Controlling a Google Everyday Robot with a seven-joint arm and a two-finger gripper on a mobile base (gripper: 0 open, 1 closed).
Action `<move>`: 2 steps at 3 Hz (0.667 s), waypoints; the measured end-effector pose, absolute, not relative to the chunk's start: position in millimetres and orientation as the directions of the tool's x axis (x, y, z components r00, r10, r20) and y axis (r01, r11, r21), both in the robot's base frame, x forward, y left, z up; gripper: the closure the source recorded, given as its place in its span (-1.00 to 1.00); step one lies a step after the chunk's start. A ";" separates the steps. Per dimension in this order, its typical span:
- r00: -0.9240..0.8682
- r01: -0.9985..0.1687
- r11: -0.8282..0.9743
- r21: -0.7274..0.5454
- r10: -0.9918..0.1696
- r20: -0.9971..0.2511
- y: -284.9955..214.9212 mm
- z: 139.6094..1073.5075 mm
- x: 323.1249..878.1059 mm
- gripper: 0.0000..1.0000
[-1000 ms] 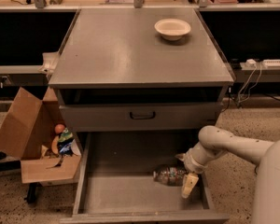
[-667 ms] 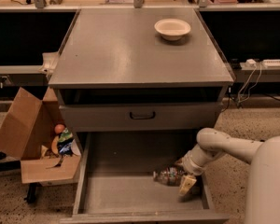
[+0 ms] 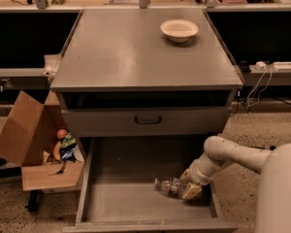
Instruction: Pick water bottle from middle drawer and place on counter
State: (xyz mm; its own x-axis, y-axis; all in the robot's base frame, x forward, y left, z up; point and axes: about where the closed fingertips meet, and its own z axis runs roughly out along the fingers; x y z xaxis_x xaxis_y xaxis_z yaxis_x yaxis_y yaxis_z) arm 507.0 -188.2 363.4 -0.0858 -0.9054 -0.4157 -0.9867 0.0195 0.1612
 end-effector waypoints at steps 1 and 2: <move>-0.017 -0.997 -0.023 0.073 -0.865 -0.502 -173.1 414.4 500.4 0.93; 0.085 -0.996 -0.074 -0.044 -0.806 -0.586 -158.2 494.7 499.9 1.00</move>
Offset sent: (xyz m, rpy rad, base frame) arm -0.0087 0.0460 0.2499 0.3345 -0.3506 0.1516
